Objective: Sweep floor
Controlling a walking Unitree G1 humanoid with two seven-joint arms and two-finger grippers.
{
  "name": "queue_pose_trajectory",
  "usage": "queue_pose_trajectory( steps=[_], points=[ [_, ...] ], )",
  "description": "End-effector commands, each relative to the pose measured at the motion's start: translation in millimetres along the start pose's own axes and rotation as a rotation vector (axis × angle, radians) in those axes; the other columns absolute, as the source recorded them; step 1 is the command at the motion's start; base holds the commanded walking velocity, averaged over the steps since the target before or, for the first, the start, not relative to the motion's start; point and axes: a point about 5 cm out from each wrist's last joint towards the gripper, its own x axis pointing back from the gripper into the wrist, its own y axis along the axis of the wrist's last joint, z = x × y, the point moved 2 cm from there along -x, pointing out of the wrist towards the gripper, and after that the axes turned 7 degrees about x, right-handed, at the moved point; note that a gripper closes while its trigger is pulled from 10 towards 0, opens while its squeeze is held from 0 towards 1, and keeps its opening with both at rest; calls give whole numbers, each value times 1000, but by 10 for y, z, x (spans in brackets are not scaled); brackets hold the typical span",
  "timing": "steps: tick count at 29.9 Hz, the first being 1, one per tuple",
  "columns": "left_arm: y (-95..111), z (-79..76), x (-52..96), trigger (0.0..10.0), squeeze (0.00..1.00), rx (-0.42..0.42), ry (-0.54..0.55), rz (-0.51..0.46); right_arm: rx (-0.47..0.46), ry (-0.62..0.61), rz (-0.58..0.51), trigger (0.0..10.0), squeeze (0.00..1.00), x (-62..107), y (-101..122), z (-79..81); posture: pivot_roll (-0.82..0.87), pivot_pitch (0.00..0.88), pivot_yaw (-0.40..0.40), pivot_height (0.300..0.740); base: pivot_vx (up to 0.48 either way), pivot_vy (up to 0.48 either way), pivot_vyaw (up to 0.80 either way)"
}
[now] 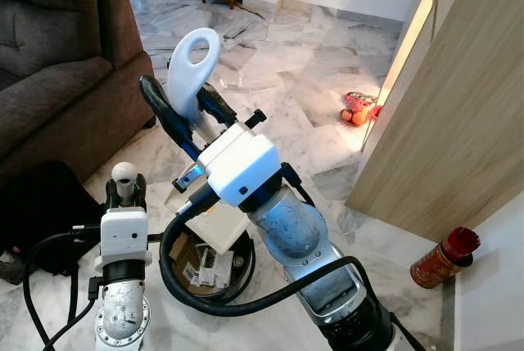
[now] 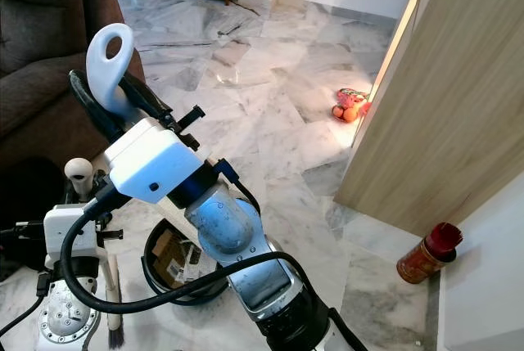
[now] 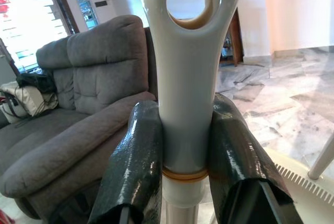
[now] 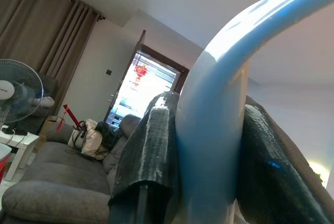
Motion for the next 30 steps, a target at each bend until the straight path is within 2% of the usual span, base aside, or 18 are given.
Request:
queue_pose_trajectory(
  steps=[1, 3, 7, 8, 9, 10, 11, 17, 20, 21, 23, 24, 28, 30],
  points=[
    [54, -16, -27, 10000, 0, -16, -1, -33, 32, -32, -62, 10000, 0, -40, 102, -71, 194, 98, -46, 740, 0, 0, 0],
    [58, -17, -27, 10000, 0, -14, -2, -34, 82, -118, -48, 10000, 0, -44, 74, -234, 196, 97, -47, 740, 0, 0, 0],
    [58, -20, -28, 10000, 0, -13, -3, -33, 144, -188, -32, 10000, 0, -40, 35, -419, 193, 98, -47, 740, 0, 0, 0],
    [58, -20, -28, 10000, 0, -13, -3, -33, 144, -188, -32, 10000, 0, -40, 35, -419, 193, 98, -47, 740, 0, 0, 0],
    [57, -25, -29, 10000, 0, -11, -5, -32, 217, -243, 0, 10000, 0, -8, -39, -603, 191, 98, -46, 740, 0, 0, 0],
    [57, -25, -29, 10000, 0, -11, -5, -32, 217, -243, 0, 10000, 0, -8, -39, -603, 191, 98, -46, 740, 0, 0, 0],
    [57, -27, -30, 10000, 0, -10, -7, -32, 272, -281, 33, 10000, 0, 34, -113, -741, 191, 98, -46, 740, 0, 0, 0],
    [57, -30, -33, 10000, 0, -7, -11, -31, 391, -348, 120, 10000, 0, 163, -286, -1016, 187, 103, -43, 740, 0, 0, 0],
    [56, -35, -33, 10000, 0, -5, -16, -29, 431, -356, 155, 10000, 0, 220, -354, -1083, 186, 105, -41, 740, 0, 0, 0],
    [55, -45, -31, 10000, 0, -3, -23, -27, 468, -375, 206, 10000, 0, 315, -468, -1160, 185, 106, -40, 740, 0, 0, 0],
    [54, -49, -31, 10000, 0, -2, -25, -27, 480, -384, 225, 10000, 0, 354, -512, -1187, 185, 106, -40, 740, 0, 0, 0],
    [55, -51, -30, 10000, 0, -1, -28, -26, 506, -394, 262, 10000, 0, 433, -591, -1221, 185, 108, -38, 740, 0, 0, 0],
    [51, -54, -28, 10000, 0, 1, -34, -23, 534, -384, 319, 10000, 0, 564, -724, -1220, 186, 107, -37, 740, 0, 0, 0],
    [43, -68, -24, 10000, 0, 5, -44, -18, 528, -385, 377, 10000, 0, 695, -856, -1210, 188, 109, -36, 740, 0, 0, 0]
  ],
)
